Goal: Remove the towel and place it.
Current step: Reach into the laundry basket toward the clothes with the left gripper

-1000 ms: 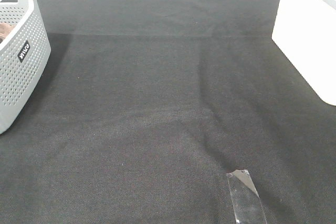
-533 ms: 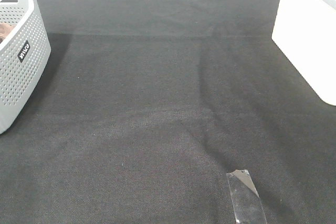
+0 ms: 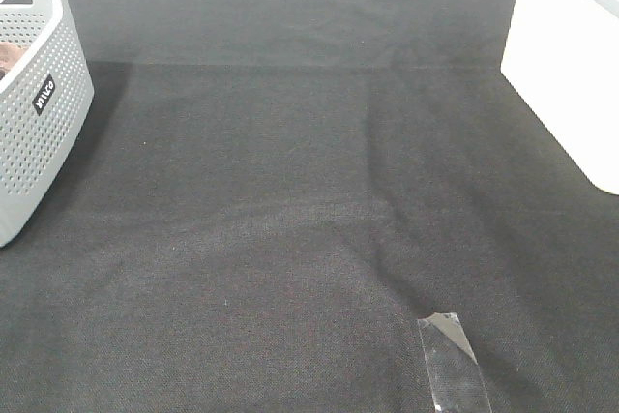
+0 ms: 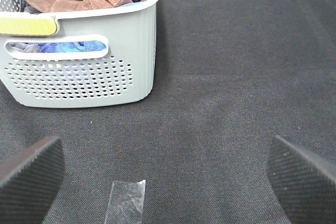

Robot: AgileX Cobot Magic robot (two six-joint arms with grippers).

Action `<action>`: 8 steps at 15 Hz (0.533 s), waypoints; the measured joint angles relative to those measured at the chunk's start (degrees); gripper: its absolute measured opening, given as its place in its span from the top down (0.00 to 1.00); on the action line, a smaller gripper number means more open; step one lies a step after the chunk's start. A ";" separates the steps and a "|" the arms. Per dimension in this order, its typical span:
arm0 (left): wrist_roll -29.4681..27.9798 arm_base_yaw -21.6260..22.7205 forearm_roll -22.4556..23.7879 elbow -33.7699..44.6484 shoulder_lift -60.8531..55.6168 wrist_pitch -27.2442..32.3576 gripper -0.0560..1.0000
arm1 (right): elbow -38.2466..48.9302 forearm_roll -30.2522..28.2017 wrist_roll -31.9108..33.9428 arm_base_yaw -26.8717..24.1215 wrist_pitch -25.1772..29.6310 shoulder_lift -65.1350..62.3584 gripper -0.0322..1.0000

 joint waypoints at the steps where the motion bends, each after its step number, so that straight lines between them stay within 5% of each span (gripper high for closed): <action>1: 0.52 0.00 -0.40 0.00 0.00 0.00 0.01 | 0.00 0.00 0.00 0.00 0.00 0.00 0.06; 8: 2.64 0.00 -1.83 0.00 0.00 0.00 0.01 | 0.00 0.00 0.00 0.00 0.00 0.00 0.06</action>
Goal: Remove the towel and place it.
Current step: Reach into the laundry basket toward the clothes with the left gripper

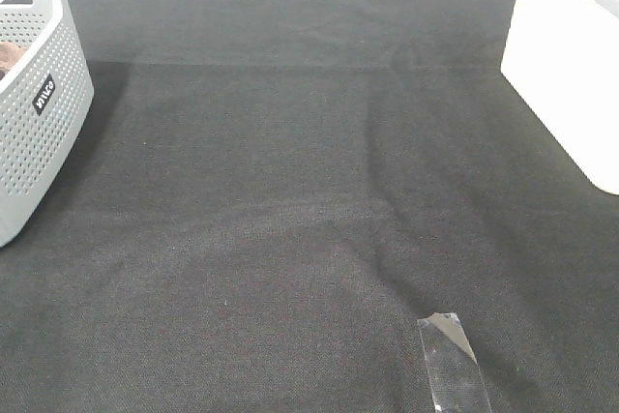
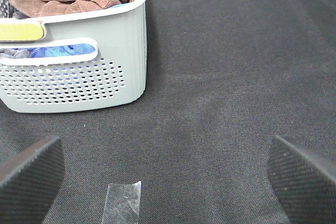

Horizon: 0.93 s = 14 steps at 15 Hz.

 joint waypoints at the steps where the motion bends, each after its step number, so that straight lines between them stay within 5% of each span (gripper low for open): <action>1: 0.00 0.00 0.00 0.00 0.00 0.00 0.01 | 0.00 0.00 0.00 0.00 0.00 0.00 0.06; 14: 1.43 0.00 -1.38 0.00 0.00 0.00 0.01 | 0.00 0.00 0.00 0.00 0.00 0.00 0.06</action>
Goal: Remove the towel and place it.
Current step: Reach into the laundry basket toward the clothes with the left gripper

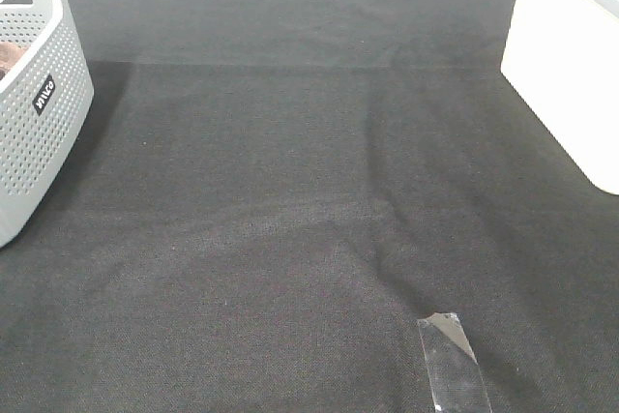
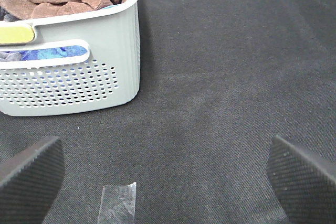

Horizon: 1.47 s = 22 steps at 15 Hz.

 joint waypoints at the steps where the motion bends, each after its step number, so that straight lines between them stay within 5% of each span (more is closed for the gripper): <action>1: 0.00 0.00 0.00 0.00 0.00 0.00 0.01 | 0.00 0.00 0.00 0.00 0.00 0.00 0.06; 12: 0.57 0.00 -0.29 0.00 0.00 0.00 0.01 | 0.00 0.00 0.00 0.00 0.00 0.00 0.06; 15: 15.76 0.00 2.58 -8.48 9.34 5.27 0.01 | 0.00 0.00 0.00 0.00 0.00 0.00 0.06; 16: 15.76 0.00 2.58 -8.48 9.34 5.27 0.01 | 0.00 0.00 0.00 0.00 0.00 0.00 0.06; 19: 36.27 0.00 7.73 -21.94 30.83 8.94 0.01 | 0.00 0.00 0.00 0.00 0.00 0.00 0.06; 22: 47.21 0.00 12.89 -31.46 46.47 8.42 0.01 | 0.00 0.00 0.00 0.00 0.00 0.00 0.06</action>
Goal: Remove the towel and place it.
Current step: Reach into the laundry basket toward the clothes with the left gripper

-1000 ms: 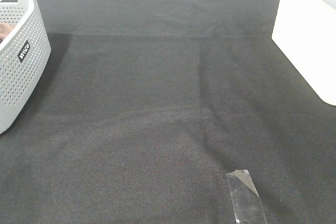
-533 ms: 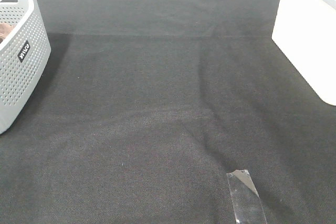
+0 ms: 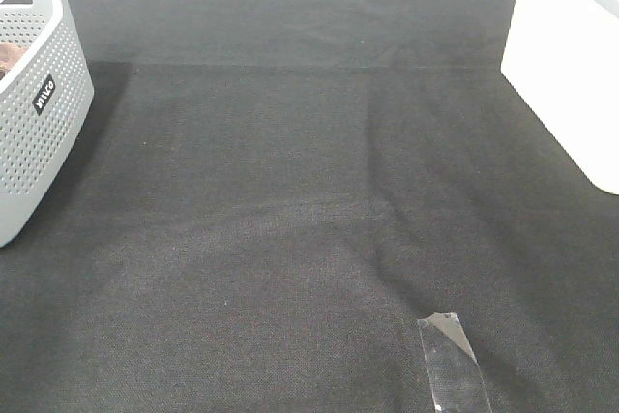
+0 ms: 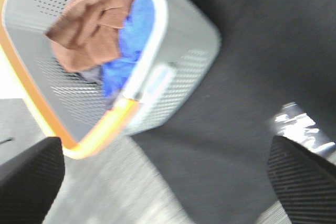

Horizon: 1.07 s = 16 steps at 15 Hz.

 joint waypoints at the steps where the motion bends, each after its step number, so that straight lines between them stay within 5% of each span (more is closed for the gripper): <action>1: 2.01 0.00 1.15 -3.44 6.02 -1.03 0.01 | 0.00 0.00 0.00 0.00 0.00 0.00 0.06; 7: 8.37 0.92 7.56 -24.35 37.36 -2.46 0.01 | 0.00 0.00 0.00 0.00 0.00 0.00 0.06; 12: 16.79 9.00 9.80 -36.61 56.61 -8.08 0.01 | 0.00 0.00 0.00 0.00 0.00 0.00 0.06; 16: 20.74 10.49 9.91 -45.09 71.33 -11.69 0.01 | 0.00 0.00 0.00 0.00 0.00 0.00 0.06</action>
